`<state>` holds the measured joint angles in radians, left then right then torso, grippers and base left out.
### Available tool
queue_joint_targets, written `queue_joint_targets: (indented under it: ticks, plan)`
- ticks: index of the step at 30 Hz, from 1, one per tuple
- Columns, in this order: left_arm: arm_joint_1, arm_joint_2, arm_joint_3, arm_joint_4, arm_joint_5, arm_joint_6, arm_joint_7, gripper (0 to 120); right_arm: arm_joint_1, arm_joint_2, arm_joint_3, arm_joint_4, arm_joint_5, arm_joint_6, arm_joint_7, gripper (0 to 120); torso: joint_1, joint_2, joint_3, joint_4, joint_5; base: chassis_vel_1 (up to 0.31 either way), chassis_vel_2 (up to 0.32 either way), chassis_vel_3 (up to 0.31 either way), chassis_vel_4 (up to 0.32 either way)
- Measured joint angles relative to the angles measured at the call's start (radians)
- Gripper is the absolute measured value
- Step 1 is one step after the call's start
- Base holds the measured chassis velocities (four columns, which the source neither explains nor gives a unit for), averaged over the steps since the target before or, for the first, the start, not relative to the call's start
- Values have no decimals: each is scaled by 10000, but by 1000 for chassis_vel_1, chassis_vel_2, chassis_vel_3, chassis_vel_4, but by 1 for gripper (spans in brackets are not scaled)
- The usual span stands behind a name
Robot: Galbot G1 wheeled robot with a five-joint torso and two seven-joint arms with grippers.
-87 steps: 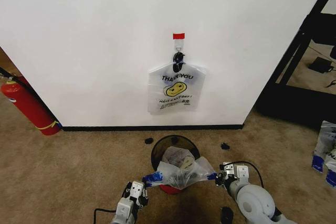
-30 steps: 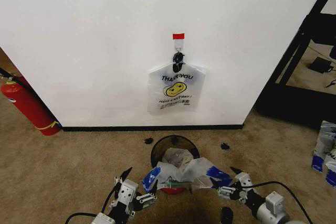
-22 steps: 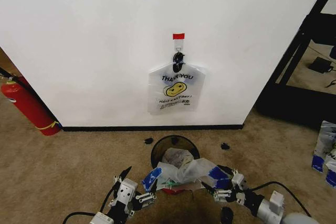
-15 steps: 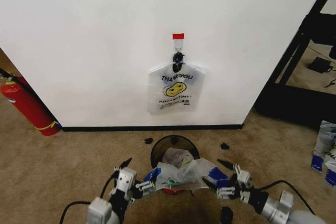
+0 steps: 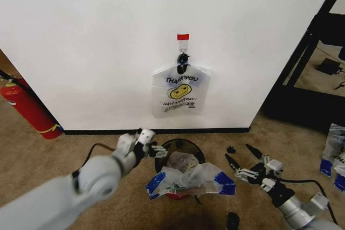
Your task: Pick up the garbage bag from the wall and place it over the trash bin.
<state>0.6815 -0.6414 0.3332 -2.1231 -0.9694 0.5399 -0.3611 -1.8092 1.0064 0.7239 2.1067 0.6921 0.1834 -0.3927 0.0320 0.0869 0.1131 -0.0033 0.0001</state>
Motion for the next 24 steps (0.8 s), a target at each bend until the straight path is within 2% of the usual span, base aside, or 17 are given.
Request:
queue_joint_targets:
  ticks: [3, 4, 9, 15, 21, 24]
  plan:
    - [-1602, -511, 1308, 964, -486, 677, 236, 100, -194, 49, 356, 283, 211, -125, 149, 100, 0, 0, 1, 2, -5, 0, 0, 0, 0]
    - [-1602, -511, 1308, 964, -486, 677, 236, 100, -194, 49, 356, 283, 211, -125, 149, 100, 0, 0, 1, 2, -5, 0, 0, 0, 0]
    - [-3361, -1467, 2724, 2872, -590, 1192, 1335, 100, -587, 71, 996, 1002, 545, -444, 266, 100, 0, 0, 0, 2, 0, 0, 0, 0, 0]
    - [-3876, -1806, 3242, 3640, -788, 1466, 1836, 100, -709, 2, 1198, 1304, 705, -602, 354, 100, 0, 0, -1, 3, -1, 0, 0, 0, 0]
    - [-4487, -2239, 4199, 4695, -255, 1695, 2281, 100, -787, -20, 1330, 1638, 938, -703, 401, 100, 0, -1, -1, 4, -1, 0, 0, 0, 0]
    - [-4920, -2659, 4693, 5350, -38, 1735, 2465, 99, -852, 3, 1383, 1693, 989, -704, 397, 100, 0, -1, -1, 2, -1, 0, 0, 0, 0]
